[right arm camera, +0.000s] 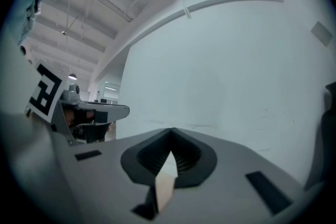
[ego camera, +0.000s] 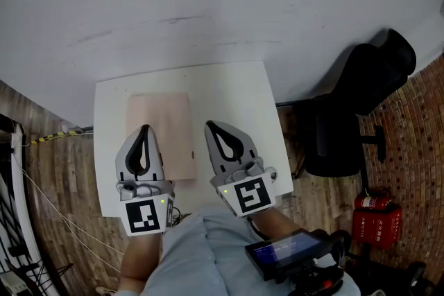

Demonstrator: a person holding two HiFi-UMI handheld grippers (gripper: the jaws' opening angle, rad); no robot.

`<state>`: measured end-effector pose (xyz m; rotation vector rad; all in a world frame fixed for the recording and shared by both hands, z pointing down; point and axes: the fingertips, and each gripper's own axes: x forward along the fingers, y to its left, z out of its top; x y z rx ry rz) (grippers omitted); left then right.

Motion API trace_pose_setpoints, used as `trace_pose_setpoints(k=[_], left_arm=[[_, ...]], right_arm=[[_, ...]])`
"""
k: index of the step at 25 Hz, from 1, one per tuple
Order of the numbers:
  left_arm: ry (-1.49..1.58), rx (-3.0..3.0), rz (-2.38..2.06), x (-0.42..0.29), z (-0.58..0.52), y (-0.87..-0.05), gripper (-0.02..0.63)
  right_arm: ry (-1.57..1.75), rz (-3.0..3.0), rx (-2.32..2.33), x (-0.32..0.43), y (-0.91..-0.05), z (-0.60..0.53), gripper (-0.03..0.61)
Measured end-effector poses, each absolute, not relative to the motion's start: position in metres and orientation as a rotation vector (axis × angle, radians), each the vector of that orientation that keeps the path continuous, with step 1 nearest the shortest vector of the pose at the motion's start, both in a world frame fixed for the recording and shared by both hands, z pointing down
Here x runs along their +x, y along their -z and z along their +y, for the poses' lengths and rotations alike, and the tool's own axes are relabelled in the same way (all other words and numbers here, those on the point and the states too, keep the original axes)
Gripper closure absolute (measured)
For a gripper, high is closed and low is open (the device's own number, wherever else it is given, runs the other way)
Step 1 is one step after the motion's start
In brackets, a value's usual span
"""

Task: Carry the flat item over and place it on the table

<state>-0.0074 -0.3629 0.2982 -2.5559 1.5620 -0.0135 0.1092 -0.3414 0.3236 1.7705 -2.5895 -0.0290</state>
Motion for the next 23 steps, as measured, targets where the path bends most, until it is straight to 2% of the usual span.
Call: trace_pose_setpoints(k=[23], left_arm=[[0.022,-2.558,1.535,-0.0022,-0.3555,-0.2998,0.604]], right_arm=[[0.029,-2.583,1.771,0.1067,-0.3260,-0.3356,0.574]])
